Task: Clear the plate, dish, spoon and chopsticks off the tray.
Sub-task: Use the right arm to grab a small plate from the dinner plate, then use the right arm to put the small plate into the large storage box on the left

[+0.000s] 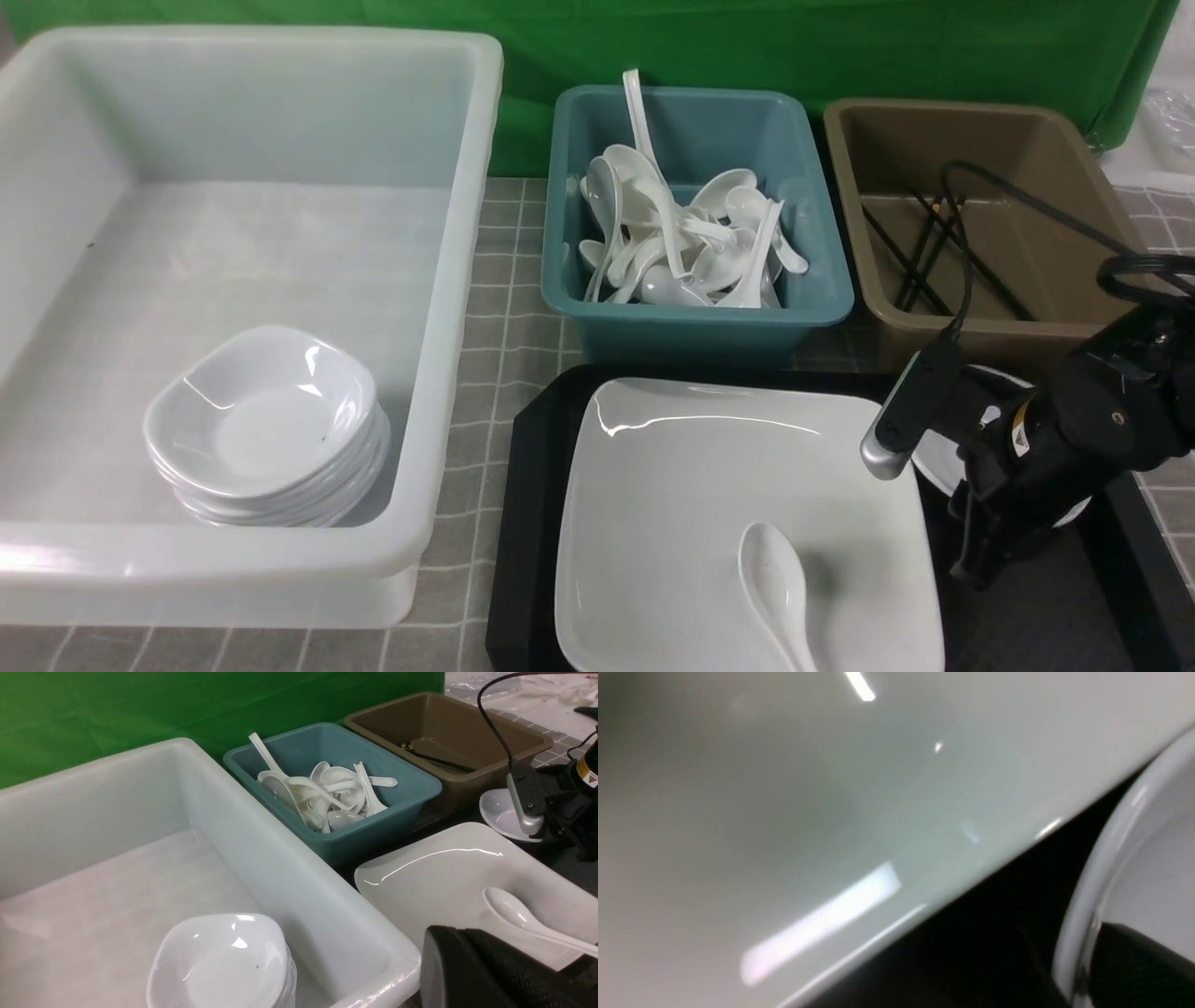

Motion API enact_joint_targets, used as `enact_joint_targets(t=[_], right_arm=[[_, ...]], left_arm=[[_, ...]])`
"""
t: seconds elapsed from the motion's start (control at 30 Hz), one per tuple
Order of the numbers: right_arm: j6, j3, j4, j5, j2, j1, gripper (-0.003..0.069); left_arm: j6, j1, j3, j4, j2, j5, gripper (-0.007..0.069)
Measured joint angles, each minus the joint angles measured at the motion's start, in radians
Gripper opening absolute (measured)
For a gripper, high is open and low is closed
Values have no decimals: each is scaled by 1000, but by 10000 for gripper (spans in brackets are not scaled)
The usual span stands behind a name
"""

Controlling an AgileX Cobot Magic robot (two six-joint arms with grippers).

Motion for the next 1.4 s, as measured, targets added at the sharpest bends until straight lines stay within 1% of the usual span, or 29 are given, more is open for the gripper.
enact_joint_targets(t=[0.03, 0.1, 0.2, 0.33, 0.4, 0.47, 0.53, 0.63, 0.7, 0.73, 0.77, 0.83, 0.87, 0.9, 0.93, 0.97, 1.0, 1.03, 1.07, 1.17, 1.3, 1.4], right_arm=[[-2, 0, -4, -3, 2, 0, 221], [-8, -1, -7, -6, 3, 0, 192], [-17, -6, -9, -7, 0, 1, 166], [-17, -6, -10, 7, -15, 9, 157], [-11, -6, -13, 23, -29, 18, 138], [14, -6, -25, 64, -76, 46, 91], [42, -6, -26, 97, -111, 68, 73], [124, -6, -3, 212, -185, 138, 60], [163, -9, -1, 252, -222, 166, 59], [224, -27, 4, 323, -282, 226, 59], [245, -38, 7, 351, -302, 250, 59], [309, -85, 13, 392, -358, 329, 59], [350, -123, 23, 407, -382, 389, 59], [369, -168, 33, 415, -398, 430, 59], [384, -222, 47, 420, -404, 494, 59], [389, -269, 55, 421, -403, 527, 59], [389, -346, 65, 421, -390, 601, 59], [389, -400, 69, 421, -375, 632, 59], [378, -484, 74, 421, -341, 687, 59], [339, -683, 78, 421, -220, 783, 59], [256, -955, 81, 422, 14, 857, 59], [226, -1105, 83, 428, 161, 877, 59]], left_arm=[[0, 0, 0, -2, 0, 0, 21], [0, 0, 0, -4, 0, 0, 21], [0, 0, 0, -6, 0, 0, 21], [4, 0, 0, -16, 0, 0, 21], [12, 0, 0, -23, 0, 0, 21], [27, 0, 0, -30, 0, 0, 21], [30, 0, 0, -30, 0, 0, 21], [34, 0, 0, -33, 0, 0, 21], [36, 0, 0, -33, 0, 0, 21], [45, 0, 0, -33, 0, 0, 21], [49, 0, 0, -33, 0, 0, 21], [54, 0, 0, -29, 0, 0, 21], [57, 0, 0, -21, 0, 0, 21], [57, 0, 0, -12, 0, 0, 21], [57, 0, 0, 6, 0, 0, 21], [56, 0, 0, 17, 0, 0, 21], [37, 0, -2, 49, -1, 8, 21], [20, 0, -7, 65, -2, 19, 21], [-19, 0, -14, 98, -7, 44, 21], [-90, 0, -43, 173, -36, 107, 21], [-132, 0, -60, 212, -111, 177, 21], [-155, 0, -61, 215, -162, 201, 21]])
